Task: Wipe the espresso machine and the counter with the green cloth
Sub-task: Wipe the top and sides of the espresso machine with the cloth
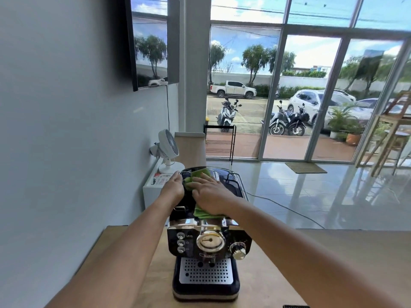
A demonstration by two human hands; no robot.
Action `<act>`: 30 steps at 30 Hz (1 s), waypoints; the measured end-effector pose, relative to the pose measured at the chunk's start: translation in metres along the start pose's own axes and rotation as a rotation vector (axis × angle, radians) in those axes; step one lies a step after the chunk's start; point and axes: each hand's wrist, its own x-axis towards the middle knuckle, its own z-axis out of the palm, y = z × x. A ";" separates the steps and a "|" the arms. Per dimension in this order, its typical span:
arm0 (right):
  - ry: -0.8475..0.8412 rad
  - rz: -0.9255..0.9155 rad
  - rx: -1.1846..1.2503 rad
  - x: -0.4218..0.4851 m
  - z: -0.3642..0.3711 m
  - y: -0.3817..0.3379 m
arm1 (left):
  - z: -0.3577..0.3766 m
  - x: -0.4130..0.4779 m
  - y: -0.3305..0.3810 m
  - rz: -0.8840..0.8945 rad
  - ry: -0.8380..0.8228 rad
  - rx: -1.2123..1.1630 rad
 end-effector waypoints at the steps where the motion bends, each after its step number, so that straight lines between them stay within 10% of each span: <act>1: -0.019 -0.027 0.018 -0.008 -0.002 0.003 | 0.001 0.002 0.001 0.005 -0.011 -0.005; 24: 0.067 0.461 0.090 0.059 -0.007 0.023 | 0.000 -0.003 0.000 -0.007 -0.042 -0.109; 30: 0.006 0.178 0.054 0.003 0.002 -0.006 | -0.003 -0.005 0.002 -0.019 -0.029 -0.097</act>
